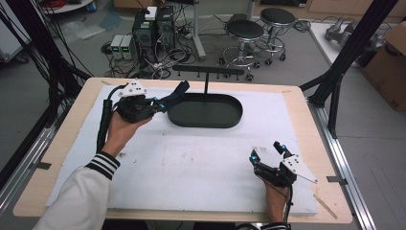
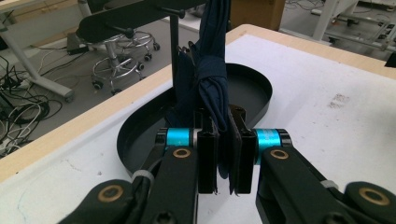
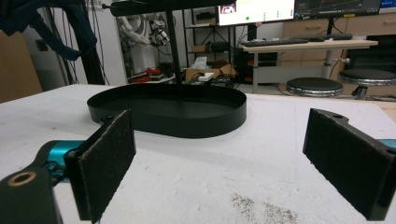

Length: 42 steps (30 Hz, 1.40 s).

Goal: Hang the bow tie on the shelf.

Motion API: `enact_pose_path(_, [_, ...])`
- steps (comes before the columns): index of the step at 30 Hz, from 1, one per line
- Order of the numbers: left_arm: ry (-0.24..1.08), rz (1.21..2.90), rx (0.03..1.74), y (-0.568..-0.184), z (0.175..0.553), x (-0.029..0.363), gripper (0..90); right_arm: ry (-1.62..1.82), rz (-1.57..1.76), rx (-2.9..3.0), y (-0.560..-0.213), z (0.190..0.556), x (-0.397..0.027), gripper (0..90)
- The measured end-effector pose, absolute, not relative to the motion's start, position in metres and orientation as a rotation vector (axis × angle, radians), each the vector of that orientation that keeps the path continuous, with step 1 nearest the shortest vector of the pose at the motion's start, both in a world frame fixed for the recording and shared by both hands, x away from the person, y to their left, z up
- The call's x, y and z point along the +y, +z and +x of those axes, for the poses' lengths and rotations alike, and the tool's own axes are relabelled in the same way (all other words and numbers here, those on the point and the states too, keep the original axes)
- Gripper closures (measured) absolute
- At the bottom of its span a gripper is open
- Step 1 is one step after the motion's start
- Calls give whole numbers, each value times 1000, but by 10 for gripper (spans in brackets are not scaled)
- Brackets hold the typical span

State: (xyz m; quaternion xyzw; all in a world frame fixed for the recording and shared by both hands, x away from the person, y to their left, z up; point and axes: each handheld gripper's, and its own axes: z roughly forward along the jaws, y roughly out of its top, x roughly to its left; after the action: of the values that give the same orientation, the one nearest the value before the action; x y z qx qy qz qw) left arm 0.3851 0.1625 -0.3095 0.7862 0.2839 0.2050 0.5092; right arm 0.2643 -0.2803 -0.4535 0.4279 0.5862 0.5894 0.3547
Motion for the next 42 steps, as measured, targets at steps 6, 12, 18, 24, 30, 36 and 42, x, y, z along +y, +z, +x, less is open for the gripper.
enact_pose_path(6, [468, 1874, 690, -305, 396, 159, 836, 1527, 1106, 1513, -454, 264, -280, 84])
enact_pose_path(12, [439, 1839, 712, -305, 408, 160, 837, 1526, 1106, 1510, -454, 264, -281, 84])
enact_pose_path(18, [430, 1814, 724, -301, 419, 158, 836, 1527, 1101, 1513, -454, 264, -281, 84])
enact_pose_path(24, [410, 1823, 728, -302, 428, 150, 836, 1527, 1098, 1509, -454, 264, -281, 84])
enact_pose_path(30, [444, 1836, 729, -296, 438, 147, 836, 1527, 1098, 1507, -454, 264, -281, 84])
enact_pose_path(36, [447, 1795, 760, -292, 449, 148, 836, 1529, 1098, 1505, -454, 264, -281, 84])
enact_pose_path(42, [447, 1747, 806, -291, 457, 148, 836, 1525, 1093, 1506, -454, 264, -281, 84])
